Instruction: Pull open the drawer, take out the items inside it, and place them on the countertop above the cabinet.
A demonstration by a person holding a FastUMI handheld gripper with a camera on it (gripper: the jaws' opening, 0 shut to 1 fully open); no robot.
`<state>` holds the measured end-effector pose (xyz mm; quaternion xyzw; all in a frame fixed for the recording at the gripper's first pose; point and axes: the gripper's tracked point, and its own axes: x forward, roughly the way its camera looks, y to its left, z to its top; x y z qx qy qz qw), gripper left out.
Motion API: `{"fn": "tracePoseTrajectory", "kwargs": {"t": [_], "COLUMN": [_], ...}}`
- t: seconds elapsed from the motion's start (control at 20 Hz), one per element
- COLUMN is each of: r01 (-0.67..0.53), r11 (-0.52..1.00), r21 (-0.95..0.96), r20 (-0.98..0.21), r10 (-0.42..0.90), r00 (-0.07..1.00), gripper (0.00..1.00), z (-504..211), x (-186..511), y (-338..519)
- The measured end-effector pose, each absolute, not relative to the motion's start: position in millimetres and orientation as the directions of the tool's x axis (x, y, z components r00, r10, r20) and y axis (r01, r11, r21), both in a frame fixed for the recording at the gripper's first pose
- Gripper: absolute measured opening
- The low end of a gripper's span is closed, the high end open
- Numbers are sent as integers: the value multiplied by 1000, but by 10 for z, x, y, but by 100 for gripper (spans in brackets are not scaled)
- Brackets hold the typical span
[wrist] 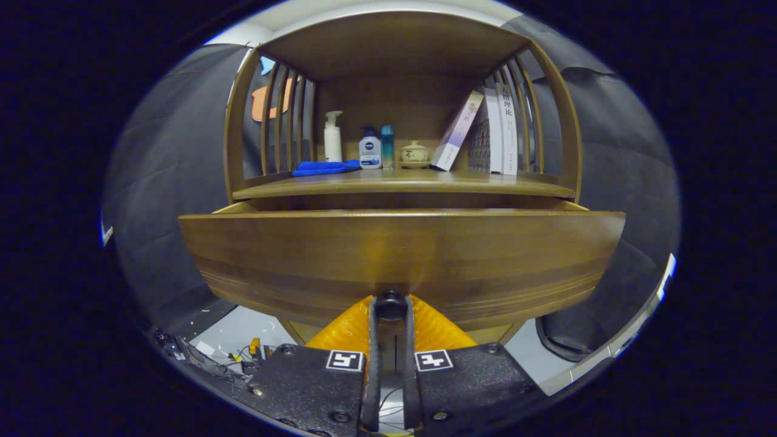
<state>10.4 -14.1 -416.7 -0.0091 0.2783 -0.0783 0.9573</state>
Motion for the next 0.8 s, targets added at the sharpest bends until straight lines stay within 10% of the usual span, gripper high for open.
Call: {"fn": "tracePoseTrajectory", "kwargs": {"t": [0.8], "r01": [54], "r11": [992], "r21": [-111], "r20": [-559], "r10": [-107], "r00": [822], "gripper": [18], "z": [-4139], "x": [-586], "y": [37]}}
